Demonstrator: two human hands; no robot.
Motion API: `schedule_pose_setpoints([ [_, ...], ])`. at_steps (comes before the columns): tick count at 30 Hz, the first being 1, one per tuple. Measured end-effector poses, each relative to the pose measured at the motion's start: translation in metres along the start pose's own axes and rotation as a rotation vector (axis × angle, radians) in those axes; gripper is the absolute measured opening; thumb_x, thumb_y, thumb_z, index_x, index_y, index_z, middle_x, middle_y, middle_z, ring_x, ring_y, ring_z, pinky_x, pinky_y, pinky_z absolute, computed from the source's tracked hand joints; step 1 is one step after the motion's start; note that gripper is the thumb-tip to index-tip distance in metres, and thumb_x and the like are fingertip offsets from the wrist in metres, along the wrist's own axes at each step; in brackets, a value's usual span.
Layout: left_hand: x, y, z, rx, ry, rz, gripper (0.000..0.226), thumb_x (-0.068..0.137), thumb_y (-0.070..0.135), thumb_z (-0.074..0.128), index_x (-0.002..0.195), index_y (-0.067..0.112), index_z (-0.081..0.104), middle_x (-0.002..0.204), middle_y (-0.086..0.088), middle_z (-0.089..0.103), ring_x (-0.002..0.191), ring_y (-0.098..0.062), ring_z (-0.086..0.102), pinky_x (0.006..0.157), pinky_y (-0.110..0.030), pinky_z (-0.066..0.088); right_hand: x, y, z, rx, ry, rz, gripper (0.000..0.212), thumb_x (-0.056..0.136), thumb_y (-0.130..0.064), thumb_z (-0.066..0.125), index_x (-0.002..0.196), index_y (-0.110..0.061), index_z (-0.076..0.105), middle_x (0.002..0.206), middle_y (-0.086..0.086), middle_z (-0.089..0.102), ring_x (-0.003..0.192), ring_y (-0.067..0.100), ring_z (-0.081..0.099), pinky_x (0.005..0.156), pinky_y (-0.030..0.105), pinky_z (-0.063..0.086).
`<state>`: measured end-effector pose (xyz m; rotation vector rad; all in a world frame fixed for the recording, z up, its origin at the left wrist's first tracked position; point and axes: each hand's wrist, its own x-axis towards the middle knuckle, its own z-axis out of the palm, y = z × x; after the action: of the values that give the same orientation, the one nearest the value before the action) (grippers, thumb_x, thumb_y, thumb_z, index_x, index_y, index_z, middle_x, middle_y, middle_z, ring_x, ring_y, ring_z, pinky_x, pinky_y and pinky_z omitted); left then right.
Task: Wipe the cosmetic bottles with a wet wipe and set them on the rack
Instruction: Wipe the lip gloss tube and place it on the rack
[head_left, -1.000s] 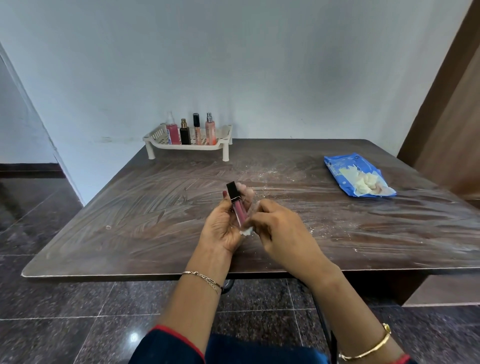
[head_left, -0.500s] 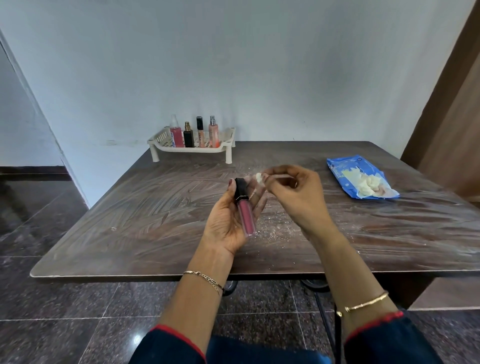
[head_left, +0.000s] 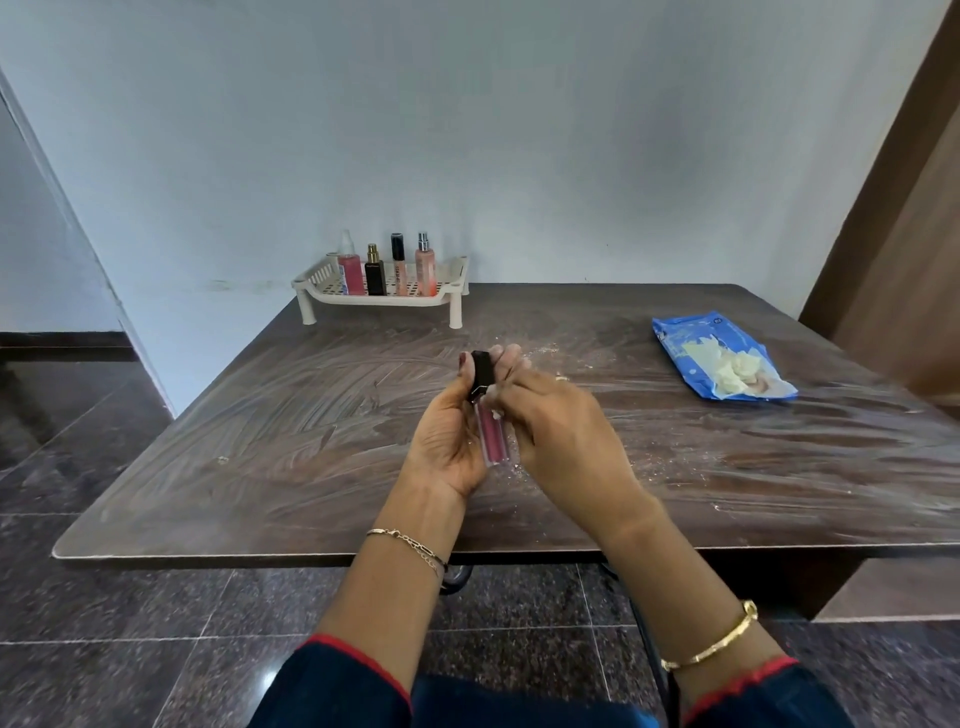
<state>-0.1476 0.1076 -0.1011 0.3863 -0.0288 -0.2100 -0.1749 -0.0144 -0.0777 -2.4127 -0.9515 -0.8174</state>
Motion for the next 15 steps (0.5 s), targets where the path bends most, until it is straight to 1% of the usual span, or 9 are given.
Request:
schedule_pose_setpoints([
  [2, 0.002, 0.000, 0.002, 0.063, 0.025, 0.036, 0.034, 0.098, 0.025, 0.047, 0.108, -0.003, 0.062, 0.116, -0.017, 0.067, 0.109, -0.026, 0.065, 0.096, -0.041, 0.048, -0.014, -0.002, 0.003, -0.008, -0.032, -0.007, 0.025, 0.075, 0.011, 0.066, 0.094, -0.005, 0.068, 0.093, 0.006, 0.066, 0.072, 0.027, 0.062, 0.057, 0.042, 0.054],
  [4, 0.003, -0.001, 0.003, 0.107, 0.043, 0.056, 0.036, 0.098, 0.028, 0.045, 0.104, -0.002, 0.065, 0.118, -0.017, 0.067, 0.103, -0.026, 0.068, 0.092, -0.039, 0.050, -0.027, -0.004, 0.005, 0.008, -0.045, -0.010, 0.028, 0.074, 0.012, 0.065, 0.096, -0.007, 0.068, 0.094, 0.005, 0.066, 0.074, 0.028, 0.062, 0.057, 0.043, 0.053],
  [6, 0.004, -0.003, 0.002, 0.110, 0.059, 0.057, 0.036, 0.099, 0.029, 0.044, 0.107, -0.001, 0.063, 0.118, -0.016, 0.066, 0.104, -0.025, 0.067, 0.092, -0.038, 0.050, -0.038, -0.006, 0.005, 0.061, -0.044, -0.003, 0.030, 0.075, 0.012, 0.064, 0.097, -0.009, 0.067, 0.097, 0.003, 0.066, 0.079, 0.027, 0.063, 0.061, 0.043, 0.054],
  [9, 0.005, -0.005, -0.001, 0.102, 0.063, 0.040, 0.037, 0.099, 0.029, 0.042, 0.111, -0.001, 0.061, 0.114, -0.014, 0.068, 0.103, -0.024, 0.067, 0.093, -0.037, 0.050, -0.044, -0.007, 0.004, 0.126, -0.034, 0.012, 0.028, 0.078, 0.007, 0.062, 0.098, -0.012, 0.067, 0.098, 0.000, 0.066, 0.085, 0.023, 0.063, 0.067, 0.040, 0.054],
  [11, 0.005, -0.007, -0.002, 0.096, 0.047, 0.029, 0.038, 0.100, 0.029, 0.042, 0.117, 0.000, 0.058, 0.114, -0.013, 0.069, 0.107, -0.024, 0.066, 0.092, -0.036, 0.051, -0.038, -0.005, 0.003, 0.112, -0.010, 0.023, 0.025, 0.080, 0.002, 0.063, 0.100, -0.014, 0.068, 0.096, -0.002, 0.067, 0.084, 0.021, 0.062, 0.066, 0.039, 0.053],
  [13, 0.004, -0.009, 0.000, 0.061, 0.020, -0.015, 0.039, 0.100, 0.027, 0.043, 0.127, 0.001, 0.054, 0.116, -0.012, 0.067, 0.111, -0.024, 0.063, 0.092, -0.037, 0.052, -0.025, -0.002, 0.003, 0.079, 0.038, 0.039, 0.022, 0.080, -0.003, 0.066, 0.098, -0.015, 0.068, 0.095, -0.001, 0.068, 0.079, 0.021, 0.063, 0.061, 0.039, 0.053],
  [15, 0.002, -0.012, 0.002, 0.038, 0.001, -0.071, 0.038, 0.099, 0.025, 0.047, 0.127, -0.001, 0.054, 0.113, -0.014, 0.067, 0.105, -0.024, 0.066, 0.089, -0.037, 0.055, -0.009, 0.000, 0.002, 0.040, 0.101, 0.060, 0.019, 0.077, -0.004, 0.070, 0.094, -0.015, 0.068, 0.092, 0.001, 0.069, 0.075, 0.022, 0.064, 0.058, 0.038, 0.054],
])
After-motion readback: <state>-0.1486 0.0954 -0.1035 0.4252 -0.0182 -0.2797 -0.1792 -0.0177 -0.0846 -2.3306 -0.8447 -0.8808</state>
